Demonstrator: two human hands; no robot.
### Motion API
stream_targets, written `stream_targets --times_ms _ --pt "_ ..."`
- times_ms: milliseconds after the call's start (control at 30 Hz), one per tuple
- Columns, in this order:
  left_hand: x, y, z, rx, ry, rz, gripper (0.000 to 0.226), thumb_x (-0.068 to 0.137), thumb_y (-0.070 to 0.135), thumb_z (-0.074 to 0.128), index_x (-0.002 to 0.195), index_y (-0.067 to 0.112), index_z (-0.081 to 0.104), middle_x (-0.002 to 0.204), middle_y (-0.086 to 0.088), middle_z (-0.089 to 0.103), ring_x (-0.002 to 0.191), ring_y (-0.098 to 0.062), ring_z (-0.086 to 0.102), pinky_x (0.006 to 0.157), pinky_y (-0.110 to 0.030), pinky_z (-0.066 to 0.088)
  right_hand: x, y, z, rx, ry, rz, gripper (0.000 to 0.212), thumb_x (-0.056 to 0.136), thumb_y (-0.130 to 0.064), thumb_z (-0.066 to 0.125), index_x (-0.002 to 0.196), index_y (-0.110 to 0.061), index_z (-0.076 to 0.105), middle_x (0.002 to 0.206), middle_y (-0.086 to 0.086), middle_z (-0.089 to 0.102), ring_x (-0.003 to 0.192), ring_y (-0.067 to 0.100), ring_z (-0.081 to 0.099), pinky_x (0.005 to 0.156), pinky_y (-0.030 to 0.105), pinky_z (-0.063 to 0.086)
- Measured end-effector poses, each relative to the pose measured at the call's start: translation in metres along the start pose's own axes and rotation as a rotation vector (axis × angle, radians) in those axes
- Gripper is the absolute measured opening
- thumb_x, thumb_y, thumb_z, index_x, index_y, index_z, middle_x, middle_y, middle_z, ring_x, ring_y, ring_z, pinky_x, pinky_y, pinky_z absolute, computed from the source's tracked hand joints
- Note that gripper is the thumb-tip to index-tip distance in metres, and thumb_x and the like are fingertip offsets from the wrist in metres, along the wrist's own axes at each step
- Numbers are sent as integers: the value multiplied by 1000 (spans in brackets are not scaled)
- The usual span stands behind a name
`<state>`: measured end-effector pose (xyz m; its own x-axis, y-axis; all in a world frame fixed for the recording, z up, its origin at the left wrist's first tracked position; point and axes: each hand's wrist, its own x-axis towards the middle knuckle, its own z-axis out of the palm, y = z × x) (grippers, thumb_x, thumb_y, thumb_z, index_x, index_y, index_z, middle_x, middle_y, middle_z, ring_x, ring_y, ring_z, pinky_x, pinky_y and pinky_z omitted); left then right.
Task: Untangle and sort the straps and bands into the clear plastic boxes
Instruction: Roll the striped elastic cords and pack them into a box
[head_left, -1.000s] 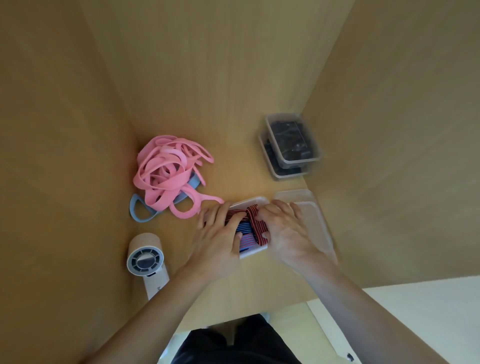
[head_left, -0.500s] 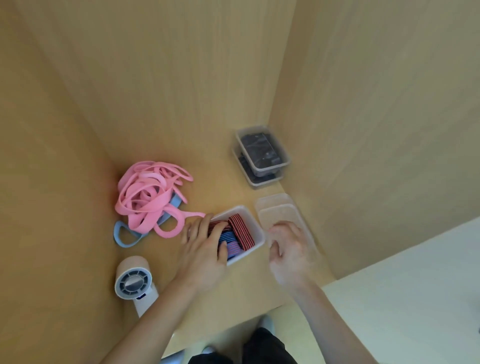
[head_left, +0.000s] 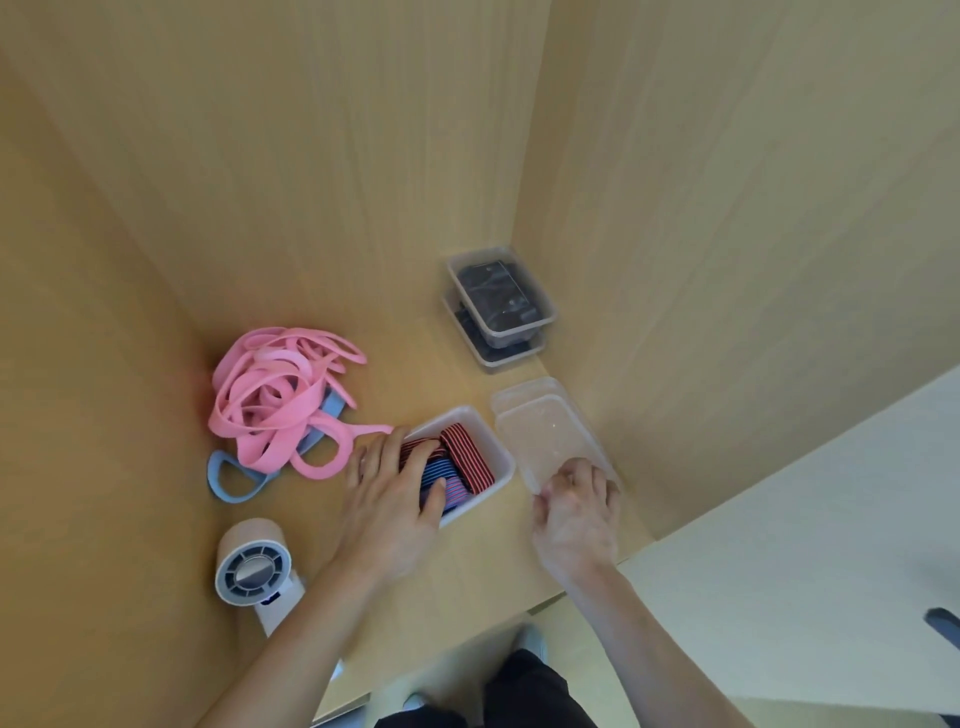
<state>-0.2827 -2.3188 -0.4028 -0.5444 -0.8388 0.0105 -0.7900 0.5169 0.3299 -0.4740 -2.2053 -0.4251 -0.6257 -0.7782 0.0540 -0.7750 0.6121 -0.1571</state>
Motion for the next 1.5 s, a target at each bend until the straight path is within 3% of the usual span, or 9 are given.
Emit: stream_targets --times_ms 400,633,867,967,1067,1133,1300,1400,1500 --pt "0 0 0 -13 24 8 58 88 53 29 139 32 49 150 -3 41 138 -28 33 118 -50 23 -6 4 -2 12 15 -27 19 70 -26 81 80 -15 70 101 4 55 98 29 57 95 47 45" --pt "-1 1 -2 -32 26 10 59 88 53 29 139 31 49 150 -2 41 137 -25 31 119 -49 22 -6 5 -11 272 -7 56 8 82 -23 74 79 -22 67 116 -4 51 118 22 47 111 39 27" --pt "-3 2 -7 -40 -3 18 64 86 55 27 141 31 48 152 -2 39 140 -24 29 120 -46 18 -5 3 -19 492 111 55 18 82 -13 77 76 -19 61 110 -6 52 110 22 53 96 35 32" --pt "-1 4 -13 -145 -40 0 60 86 50 42 143 30 43 154 -4 38 143 -27 29 120 -47 21 -4 2 -27 511 196 -41 19 81 -9 77 78 -18 61 109 -6 51 109 23 54 92 36 34" --pt "1 15 -24 -392 114 -34 62 83 18 70 139 20 44 157 -10 34 146 -32 28 120 -48 25 -3 -2 -37 501 263 -179 21 81 -8 78 79 -19 60 109 -6 51 106 21 52 92 44 41" --pt "1 21 -32 -356 300 68 63 77 6 75 133 20 50 155 -12 35 146 -33 28 120 -45 26 -1 -6 -43 485 286 -294 20 82 -10 77 79 -19 60 110 -4 51 105 20 51 92 45 42" --pt "3 19 -37 -223 545 311 21 84 15 73 105 19 76 130 -4 63 128 -32 49 108 -54 37 3 -17 -56 570 312 -407 12 87 -27 64 79 -18 62 109 -4 53 104 14 49 90 28 30" --pt "-1 16 -42 -221 623 351 5 89 18 74 92 15 77 105 3 71 108 -26 60 98 -48 43 4 -19 -65 673 309 -410 16 87 -33 60 80 -19 63 109 -7 52 104 16 53 96 33 36" --pt "-6 16 -49 -235 614 368 4 91 14 72 89 13 75 96 4 71 98 -21 62 97 -39 43 7 -20 -78 758 287 -417 13 86 -32 63 84 -20 64 108 -9 52 103 19 58 94 42 46"
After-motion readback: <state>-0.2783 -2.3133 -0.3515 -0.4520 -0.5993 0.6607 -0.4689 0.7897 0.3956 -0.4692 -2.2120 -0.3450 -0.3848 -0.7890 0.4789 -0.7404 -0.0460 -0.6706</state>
